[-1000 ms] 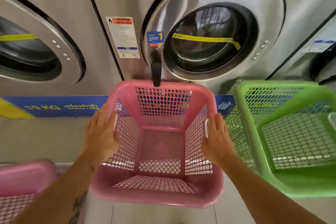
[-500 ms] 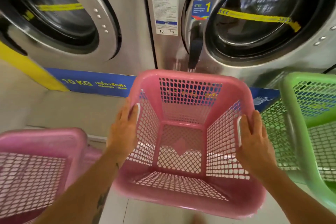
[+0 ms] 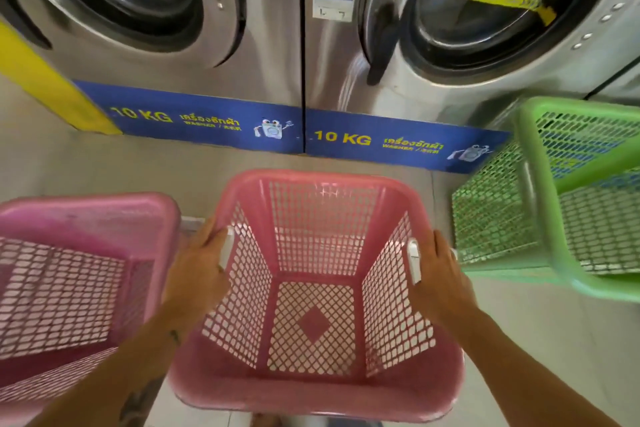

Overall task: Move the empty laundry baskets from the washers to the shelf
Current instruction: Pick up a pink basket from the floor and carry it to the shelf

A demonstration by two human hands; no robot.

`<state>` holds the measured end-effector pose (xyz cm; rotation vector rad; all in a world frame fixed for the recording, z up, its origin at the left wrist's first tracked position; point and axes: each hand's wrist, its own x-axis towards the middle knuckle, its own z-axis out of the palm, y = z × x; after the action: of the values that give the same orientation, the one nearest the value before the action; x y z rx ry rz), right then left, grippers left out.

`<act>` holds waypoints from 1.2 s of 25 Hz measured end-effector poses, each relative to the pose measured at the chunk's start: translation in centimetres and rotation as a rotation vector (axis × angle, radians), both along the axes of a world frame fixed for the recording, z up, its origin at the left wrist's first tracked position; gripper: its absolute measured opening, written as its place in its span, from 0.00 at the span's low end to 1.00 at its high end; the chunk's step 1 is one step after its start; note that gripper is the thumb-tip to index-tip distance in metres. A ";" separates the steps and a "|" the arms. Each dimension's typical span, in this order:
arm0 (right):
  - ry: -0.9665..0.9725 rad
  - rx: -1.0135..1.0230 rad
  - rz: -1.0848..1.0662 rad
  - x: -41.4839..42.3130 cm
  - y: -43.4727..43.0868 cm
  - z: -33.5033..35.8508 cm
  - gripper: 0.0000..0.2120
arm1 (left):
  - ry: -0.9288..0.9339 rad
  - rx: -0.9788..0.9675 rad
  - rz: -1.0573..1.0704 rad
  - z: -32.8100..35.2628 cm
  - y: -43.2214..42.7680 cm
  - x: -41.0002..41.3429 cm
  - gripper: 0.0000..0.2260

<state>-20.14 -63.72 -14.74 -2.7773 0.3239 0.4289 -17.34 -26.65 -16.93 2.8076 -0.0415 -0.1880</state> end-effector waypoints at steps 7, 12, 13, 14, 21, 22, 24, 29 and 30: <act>0.094 -0.074 -0.042 -3.1 5.0 -7.0 0.48 | 0.041 -0.148 0.064 -7.5 3.3 -3.3 0.48; 0.093 -0.071 -0.087 -5.2 6.9 -9.2 0.47 | 0.055 -0.100 0.015 -11.5 4.9 -5.4 0.44; 0.110 -0.053 -0.074 -5.8 6.9 -9.3 0.47 | 0.078 -0.077 0.003 -12.0 5.1 -6.0 0.44; 0.120 -0.029 -0.072 -6.1 7.0 -9.2 0.47 | 0.105 -0.064 -0.007 -12.2 5.1 -6.4 0.44; 0.121 0.157 -0.022 -6.1 5.5 -3.6 0.32 | 0.268 -0.037 0.128 -4.7 2.6 -4.4 0.27; 0.093 0.191 -0.046 -6.2 5.2 -2.4 0.28 | 0.278 -0.061 0.154 -3.1 1.7 -4.0 0.23; 0.074 0.226 -0.097 -6.3 4.0 -0.1 0.28 | 0.279 -0.165 0.174 0.1 -0.7 -3.5 0.23; -0.024 0.327 -0.075 -6.1 -2.4 4.0 0.31 | 0.166 -0.314 0.103 7.1 -9.6 -2.7 0.18; -0.064 0.345 -0.059 -6.0 -4.3 4.7 0.30 | 0.131 -0.331 0.099 8.2 -12.0 -2.7 0.17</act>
<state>-26.18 -68.02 -10.08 -2.4330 0.2861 0.3435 -20.00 -38.66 -8.73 2.4560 0.0894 -0.3102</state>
